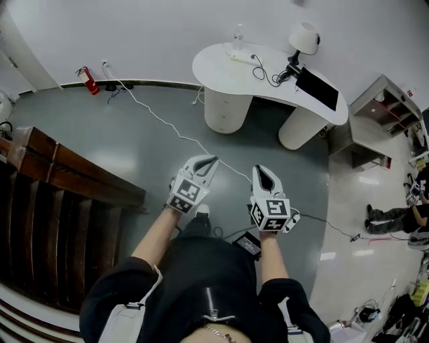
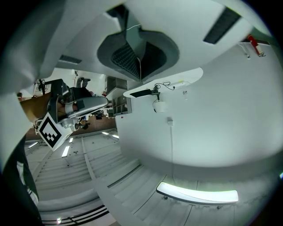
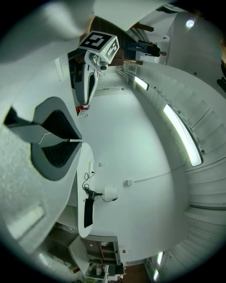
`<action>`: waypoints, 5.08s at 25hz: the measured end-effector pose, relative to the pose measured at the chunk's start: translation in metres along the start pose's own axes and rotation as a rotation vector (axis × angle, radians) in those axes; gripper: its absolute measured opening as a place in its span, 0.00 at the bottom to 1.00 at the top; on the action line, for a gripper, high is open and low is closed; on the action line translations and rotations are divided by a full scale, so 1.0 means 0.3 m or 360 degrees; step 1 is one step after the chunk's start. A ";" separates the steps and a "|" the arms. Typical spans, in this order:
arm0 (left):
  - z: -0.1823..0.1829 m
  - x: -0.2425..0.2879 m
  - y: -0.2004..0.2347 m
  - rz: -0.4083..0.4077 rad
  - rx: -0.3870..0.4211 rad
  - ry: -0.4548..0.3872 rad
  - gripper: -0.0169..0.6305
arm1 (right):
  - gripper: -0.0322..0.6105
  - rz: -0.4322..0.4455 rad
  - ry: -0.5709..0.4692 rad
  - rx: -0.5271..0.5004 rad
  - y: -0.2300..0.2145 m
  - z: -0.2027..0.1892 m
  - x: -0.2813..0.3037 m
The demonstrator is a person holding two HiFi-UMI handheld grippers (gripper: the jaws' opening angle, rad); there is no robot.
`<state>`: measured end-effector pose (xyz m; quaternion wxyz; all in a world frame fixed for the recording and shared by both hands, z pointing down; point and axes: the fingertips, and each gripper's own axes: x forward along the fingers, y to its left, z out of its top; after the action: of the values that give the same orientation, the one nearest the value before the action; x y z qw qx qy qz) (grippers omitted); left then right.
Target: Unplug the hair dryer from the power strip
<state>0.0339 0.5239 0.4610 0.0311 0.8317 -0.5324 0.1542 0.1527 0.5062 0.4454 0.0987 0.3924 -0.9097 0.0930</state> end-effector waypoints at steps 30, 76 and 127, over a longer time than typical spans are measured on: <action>0.021 0.399 0.534 -0.0124 -0.0013 0.0009 0.05 | 0.06 -0.0143 0.0028 0.0019 -0.182 0.169 0.595; 0.127 1.368 0.988 0.0019 0.0000 0.0229 0.05 | 0.06 0.0128 0.0103 0.0021 -0.959 0.349 1.409; -0.041 2.263 1.543 -0.0737 0.0557 0.0590 0.52 | 0.06 -0.0065 0.0346 0.0086 -1.294 0.412 2.220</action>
<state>-0.1216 -0.2677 0.6171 0.0184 0.8811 -0.2803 0.3805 -0.0242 -0.2496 0.5303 0.1881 0.4010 -0.8827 0.1573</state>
